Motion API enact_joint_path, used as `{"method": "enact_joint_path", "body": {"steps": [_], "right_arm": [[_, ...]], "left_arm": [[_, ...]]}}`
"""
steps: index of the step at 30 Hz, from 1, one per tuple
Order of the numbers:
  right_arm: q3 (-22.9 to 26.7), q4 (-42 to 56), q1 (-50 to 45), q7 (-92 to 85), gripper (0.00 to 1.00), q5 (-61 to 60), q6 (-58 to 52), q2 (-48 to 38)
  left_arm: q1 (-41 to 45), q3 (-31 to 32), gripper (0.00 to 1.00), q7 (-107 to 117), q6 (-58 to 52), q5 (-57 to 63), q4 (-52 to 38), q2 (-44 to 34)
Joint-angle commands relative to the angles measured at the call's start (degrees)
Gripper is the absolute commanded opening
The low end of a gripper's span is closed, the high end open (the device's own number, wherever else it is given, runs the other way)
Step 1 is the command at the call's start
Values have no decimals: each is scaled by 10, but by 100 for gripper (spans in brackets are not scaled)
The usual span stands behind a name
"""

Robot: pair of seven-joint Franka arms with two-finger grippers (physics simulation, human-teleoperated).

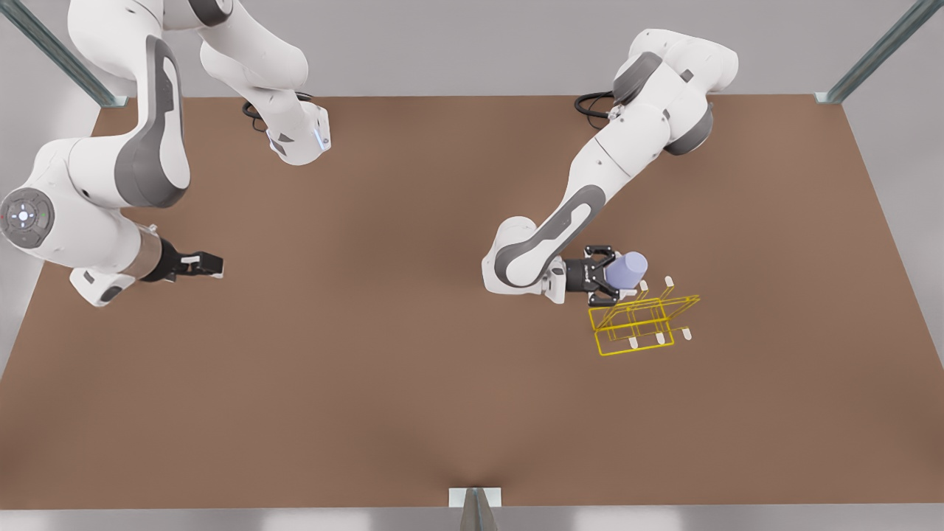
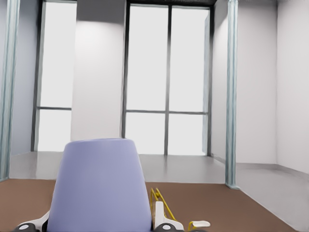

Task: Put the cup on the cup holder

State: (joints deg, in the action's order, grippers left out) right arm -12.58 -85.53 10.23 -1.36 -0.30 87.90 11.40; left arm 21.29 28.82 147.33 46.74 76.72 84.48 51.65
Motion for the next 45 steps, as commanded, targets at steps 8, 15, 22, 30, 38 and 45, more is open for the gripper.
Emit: {"method": "enact_joint_path", "body": {"steps": [8, 15, 22, 30, 38, 45], "right_arm": [[-4, -6, 4, 6, 100, 4, -4, -1], [-2, -6, 14, 0, 100, 4, -4, 3], [-2, -5, 17, 2, 100, 4, -8, 6], [-2, -4, 17, 3, 100, 4, -6, 9], [-2, -1, 15, -3, 100, 3, -11, 16], [-5, 2, 9, 5, 100, 5, -17, 22]], "left_arm": [[1, -11, 75, 95, 22, 27, 0, 14], [1, -16, 75, 115, 29, 27, 1, 23], [1, -17, 75, 133, 34, 28, -1, 39], [1, -8, 100, 118, 31, 23, -1, 26], [-83, 139, 100, -137, 47, -77, -20, -129], [-391, 497, 100, -582, 135, -242, -127, -129]]}}
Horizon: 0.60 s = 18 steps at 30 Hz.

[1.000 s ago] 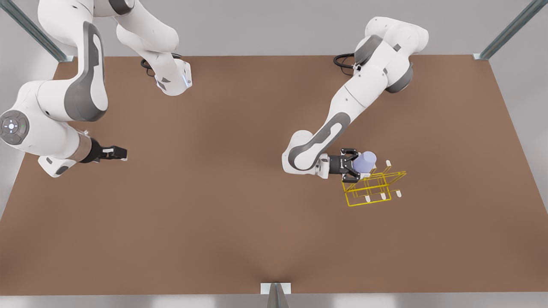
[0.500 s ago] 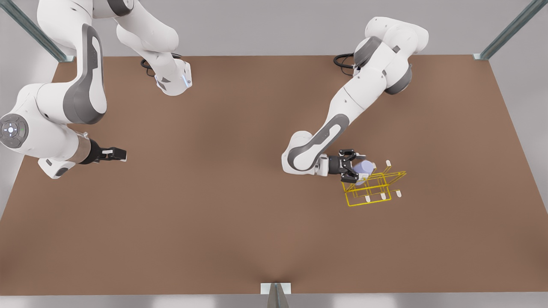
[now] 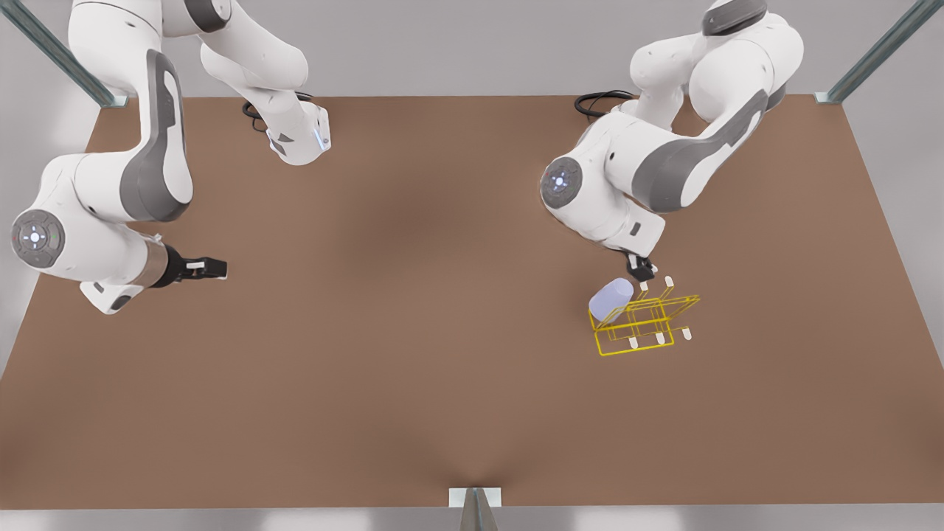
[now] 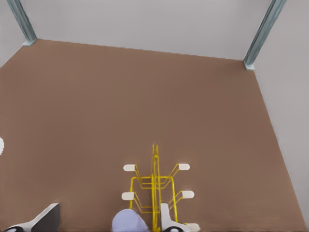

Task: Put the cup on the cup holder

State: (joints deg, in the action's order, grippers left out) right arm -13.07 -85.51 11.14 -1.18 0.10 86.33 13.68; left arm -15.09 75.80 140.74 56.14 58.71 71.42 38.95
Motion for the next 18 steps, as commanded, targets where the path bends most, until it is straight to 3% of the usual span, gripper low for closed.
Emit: {"method": "enact_joint_path", "body": {"steps": [1, 2, 4, 5, 6, 8, 12, 18], "right_arm": [[0, 2, 1, 0, 100, 1, 8, -5], [0, 2, 1, -2, 100, 2, 11, -10], [0, -8, 1, -1, 100, 8, 40, -34], [-1, -32, 0, -1, 100, 8, 66, -59], [-9, -76, 0, -1, 100, 10, 112, -95], [-29, -70, -1, 0, 100, 11, 119, -92], [-35, -67, -1, 1, 100, 10, 132, -78], [-34, -67, 11, -1, 100, 10, 129, -76]], "left_arm": [[37, -36, 100, -683, -11, -85, -98, -1], [121, -198, 100, -812, -27, -145, -209, -5], [218, -587, 100, -1114, 6, -369, -229, -74], [220, -679, 100, -1229, 15, -479, -216, -102], [212, -703, 100, -1333, 47, -508, -146, -149], [195, -733, 100, -1355, 306, -541, 223, -357], [188, -710, 100, -1340, 245, -551, 88, -236], [191, -711, 100, -1335, 232, -550, 71, -201]]}}
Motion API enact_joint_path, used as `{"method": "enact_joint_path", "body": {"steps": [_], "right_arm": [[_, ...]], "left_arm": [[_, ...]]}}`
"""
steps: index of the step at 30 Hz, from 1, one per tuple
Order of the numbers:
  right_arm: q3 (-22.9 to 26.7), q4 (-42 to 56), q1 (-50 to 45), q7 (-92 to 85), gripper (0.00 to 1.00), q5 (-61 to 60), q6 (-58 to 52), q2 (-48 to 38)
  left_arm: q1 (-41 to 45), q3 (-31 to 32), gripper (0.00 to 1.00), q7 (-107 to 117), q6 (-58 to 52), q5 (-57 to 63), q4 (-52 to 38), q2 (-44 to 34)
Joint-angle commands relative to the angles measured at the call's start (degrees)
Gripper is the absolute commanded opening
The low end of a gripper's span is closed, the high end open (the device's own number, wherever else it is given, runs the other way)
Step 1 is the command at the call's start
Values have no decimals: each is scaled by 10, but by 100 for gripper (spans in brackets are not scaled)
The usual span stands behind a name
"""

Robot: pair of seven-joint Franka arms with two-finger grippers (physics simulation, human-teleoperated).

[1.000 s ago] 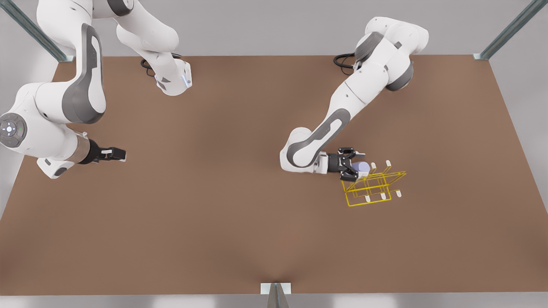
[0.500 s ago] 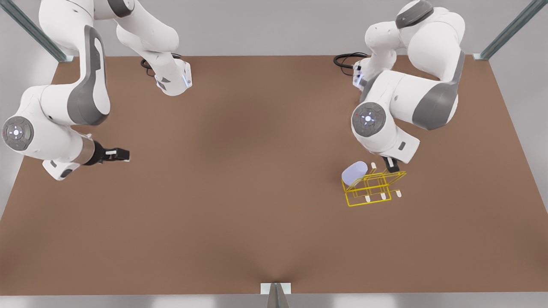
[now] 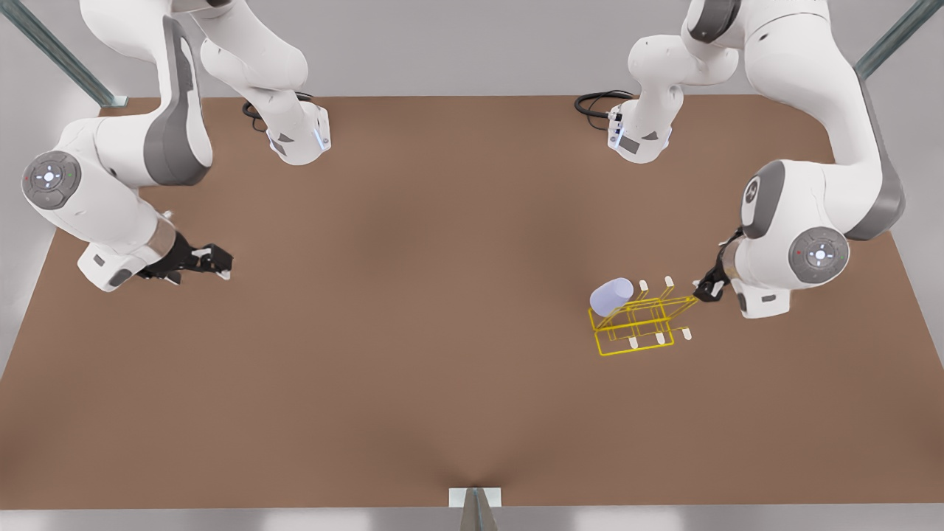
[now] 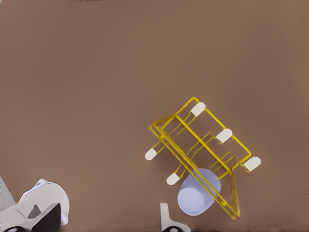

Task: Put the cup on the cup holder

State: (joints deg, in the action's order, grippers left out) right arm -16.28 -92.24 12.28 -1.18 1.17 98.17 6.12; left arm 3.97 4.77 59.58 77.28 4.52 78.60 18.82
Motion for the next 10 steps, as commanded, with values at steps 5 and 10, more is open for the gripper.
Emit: {"method": "enact_joint_path", "body": {"steps": [5, 10], "right_arm": [[5, 4, 11, -3, 100, 1, 1, -11], [5, 13, 14, -3, 100, 1, -5, -8]], "left_arm": [[-1, 1, 100, -525, 19, -9, -4, 3], [0, 1, 100, -525, 19, -9, -4, 6]]}}
